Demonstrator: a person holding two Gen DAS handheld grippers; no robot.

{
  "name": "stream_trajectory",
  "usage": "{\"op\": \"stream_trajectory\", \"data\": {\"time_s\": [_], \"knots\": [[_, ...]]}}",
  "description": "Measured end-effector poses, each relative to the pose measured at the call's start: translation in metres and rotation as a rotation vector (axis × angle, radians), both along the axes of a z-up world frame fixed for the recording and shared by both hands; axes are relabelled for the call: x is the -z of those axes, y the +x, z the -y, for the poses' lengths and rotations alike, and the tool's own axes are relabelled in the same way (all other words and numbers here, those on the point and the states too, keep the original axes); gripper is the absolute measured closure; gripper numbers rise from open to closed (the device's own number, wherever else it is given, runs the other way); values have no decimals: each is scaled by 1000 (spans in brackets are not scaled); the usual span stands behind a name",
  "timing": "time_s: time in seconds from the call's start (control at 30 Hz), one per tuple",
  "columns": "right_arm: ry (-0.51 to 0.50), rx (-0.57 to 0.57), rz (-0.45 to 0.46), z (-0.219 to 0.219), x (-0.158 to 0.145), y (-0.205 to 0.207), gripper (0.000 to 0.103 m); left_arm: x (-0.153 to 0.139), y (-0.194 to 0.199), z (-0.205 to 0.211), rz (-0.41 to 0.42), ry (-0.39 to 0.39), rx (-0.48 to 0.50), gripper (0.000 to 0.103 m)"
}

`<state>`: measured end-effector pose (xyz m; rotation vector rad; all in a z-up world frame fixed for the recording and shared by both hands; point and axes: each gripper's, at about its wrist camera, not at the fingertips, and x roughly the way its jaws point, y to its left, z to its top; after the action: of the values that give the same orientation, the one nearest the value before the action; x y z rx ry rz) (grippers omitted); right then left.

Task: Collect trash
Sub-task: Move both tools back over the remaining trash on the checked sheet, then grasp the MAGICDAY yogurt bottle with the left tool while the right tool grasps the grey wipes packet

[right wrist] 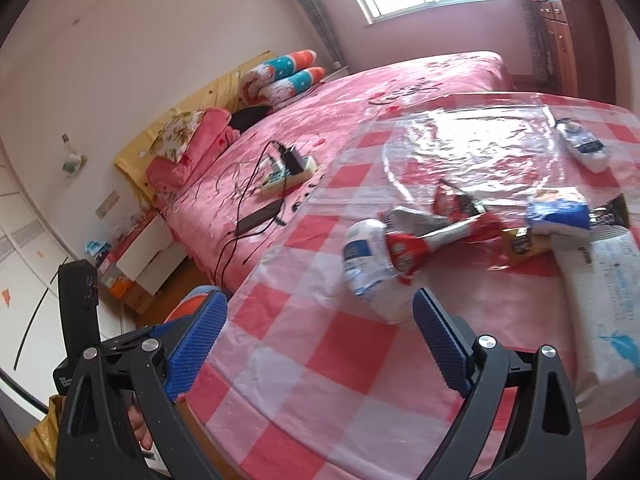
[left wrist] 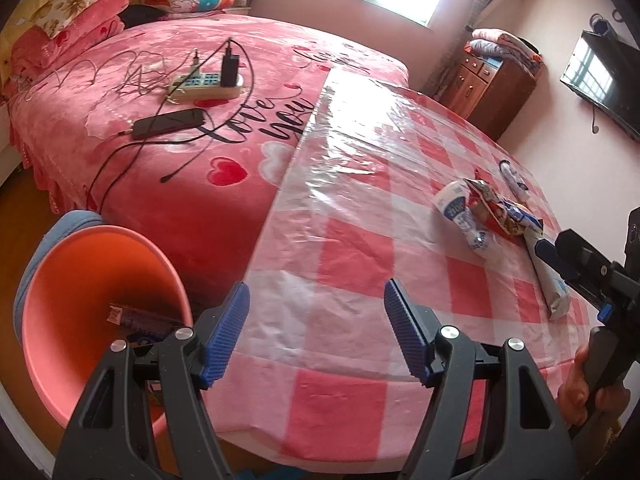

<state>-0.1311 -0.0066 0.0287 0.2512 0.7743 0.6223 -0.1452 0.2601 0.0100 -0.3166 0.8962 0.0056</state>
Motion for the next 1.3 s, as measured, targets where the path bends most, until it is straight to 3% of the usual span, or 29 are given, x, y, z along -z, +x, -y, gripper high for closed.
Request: {"op": "stream_trajectory", "data": {"time_s": [0.53,0.73,1.0,1.3], "knots": [[58,126,5,72,-1,12,10,-7,20,61,-16,29,112,32],[65,238,2,115,1,19,10,-19,36,92,3,44,171,32],[96,386,-56,180,15,32,10,-48,76,148,62,70,272,32],[109,441,-115,221,29,37,10,-60,153,233,34,0,408,31]]}}
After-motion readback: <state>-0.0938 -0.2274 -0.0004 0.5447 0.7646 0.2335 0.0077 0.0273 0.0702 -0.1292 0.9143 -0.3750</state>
